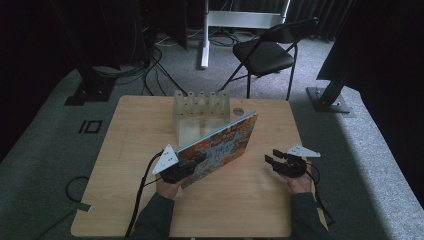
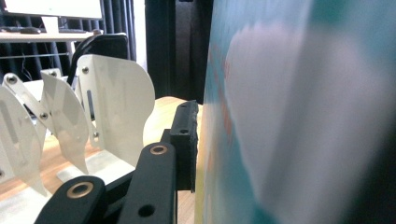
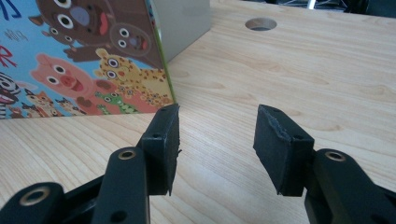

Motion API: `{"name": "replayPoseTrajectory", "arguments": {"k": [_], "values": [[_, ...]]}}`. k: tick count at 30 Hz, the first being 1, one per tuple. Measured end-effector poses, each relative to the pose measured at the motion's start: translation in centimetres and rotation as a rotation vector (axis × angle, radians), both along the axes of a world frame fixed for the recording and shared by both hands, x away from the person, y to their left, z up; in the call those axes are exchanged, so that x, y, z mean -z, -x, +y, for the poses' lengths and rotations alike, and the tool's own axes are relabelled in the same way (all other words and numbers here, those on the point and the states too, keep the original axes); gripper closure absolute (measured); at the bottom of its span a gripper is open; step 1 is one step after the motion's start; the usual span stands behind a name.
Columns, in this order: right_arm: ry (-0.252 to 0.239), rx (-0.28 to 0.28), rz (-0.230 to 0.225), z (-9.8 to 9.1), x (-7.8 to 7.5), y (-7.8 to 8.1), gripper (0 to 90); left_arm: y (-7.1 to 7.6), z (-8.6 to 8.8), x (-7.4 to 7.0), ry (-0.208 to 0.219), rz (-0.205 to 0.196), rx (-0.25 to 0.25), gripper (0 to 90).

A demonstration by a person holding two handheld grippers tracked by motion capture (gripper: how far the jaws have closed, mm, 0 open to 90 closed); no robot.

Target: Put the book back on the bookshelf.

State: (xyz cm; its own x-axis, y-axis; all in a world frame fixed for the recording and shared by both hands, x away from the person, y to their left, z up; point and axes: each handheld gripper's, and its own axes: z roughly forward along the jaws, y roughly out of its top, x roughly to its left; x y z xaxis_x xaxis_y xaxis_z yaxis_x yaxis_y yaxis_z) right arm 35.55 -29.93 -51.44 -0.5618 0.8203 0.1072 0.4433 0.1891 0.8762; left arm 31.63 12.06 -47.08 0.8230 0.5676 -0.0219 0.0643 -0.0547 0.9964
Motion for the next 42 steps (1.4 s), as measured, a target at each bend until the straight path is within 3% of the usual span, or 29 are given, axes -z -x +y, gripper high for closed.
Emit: {"name": "replayPoseTrajectory", "arguments": {"k": [20, 28, 37, 42], "values": [[0.011, 0.009, 0.032, -0.5, 1.0, -0.2, 50.0, -0.2, -0.9, 2.6, -0.001, 0.048, -0.014, 67.9], [0.048, 0.014, 0.052, -0.4, 1.5, -0.3, 49.2, -0.5, -1.4, 3.9, 0.009, 0.085, -0.023, 68.3], [0.040, 0.033, 0.075, -1.0, 2.1, -0.4, 48.9, -0.5, -2.2, 4.1, -0.013, 0.070, -0.023, 76.8], [0.071, 0.037, 0.098, -1.0, 2.6, -0.6, 46.5, -0.3, -2.4, 4.1, -0.025, 0.055, -0.025, 78.2]]}}
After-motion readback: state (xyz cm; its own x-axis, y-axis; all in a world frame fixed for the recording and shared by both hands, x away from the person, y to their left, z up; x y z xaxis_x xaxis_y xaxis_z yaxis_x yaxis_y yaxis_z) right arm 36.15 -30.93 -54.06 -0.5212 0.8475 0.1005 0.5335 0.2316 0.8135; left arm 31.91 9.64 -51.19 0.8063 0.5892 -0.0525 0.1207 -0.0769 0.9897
